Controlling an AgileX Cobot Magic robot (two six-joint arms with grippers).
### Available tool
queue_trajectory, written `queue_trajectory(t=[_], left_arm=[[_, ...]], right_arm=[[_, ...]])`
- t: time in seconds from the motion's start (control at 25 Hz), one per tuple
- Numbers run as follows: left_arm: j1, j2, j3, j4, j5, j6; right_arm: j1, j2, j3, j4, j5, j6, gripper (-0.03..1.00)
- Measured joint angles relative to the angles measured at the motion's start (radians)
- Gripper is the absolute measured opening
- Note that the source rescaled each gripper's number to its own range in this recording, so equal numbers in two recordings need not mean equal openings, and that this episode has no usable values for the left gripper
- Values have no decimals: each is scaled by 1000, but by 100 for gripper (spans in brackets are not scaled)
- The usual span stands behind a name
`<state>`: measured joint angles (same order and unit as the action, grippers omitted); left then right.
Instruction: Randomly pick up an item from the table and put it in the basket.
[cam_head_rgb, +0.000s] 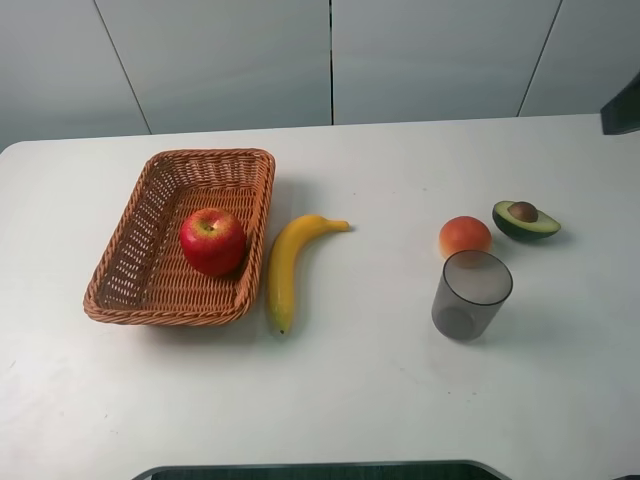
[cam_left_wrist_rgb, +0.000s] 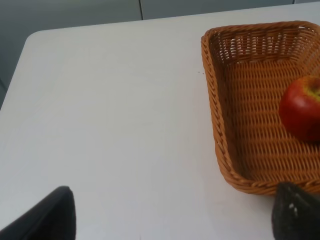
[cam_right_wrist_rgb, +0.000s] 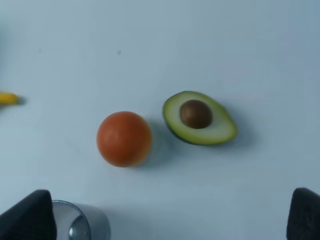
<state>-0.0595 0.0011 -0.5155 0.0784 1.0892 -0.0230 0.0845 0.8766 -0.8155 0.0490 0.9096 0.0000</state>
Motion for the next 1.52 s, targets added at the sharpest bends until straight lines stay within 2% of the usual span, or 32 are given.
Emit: queue_trajectory(t=[0.36, 0.88, 1.08, 1.52], left_arm=[[0, 0, 0, 0, 0, 0], [0, 0, 0, 0, 0, 0], [0, -1, 0, 0, 0, 0], [0, 0, 0, 0, 0, 6]], right_arm=[[-4, -388, 84, -75, 148, 33, 100], [-4, -778, 301, -88, 187, 52, 100], [-4, -870, 303, -81, 187, 42, 100], [-4, -877, 303, -7, 187, -14, 100]])
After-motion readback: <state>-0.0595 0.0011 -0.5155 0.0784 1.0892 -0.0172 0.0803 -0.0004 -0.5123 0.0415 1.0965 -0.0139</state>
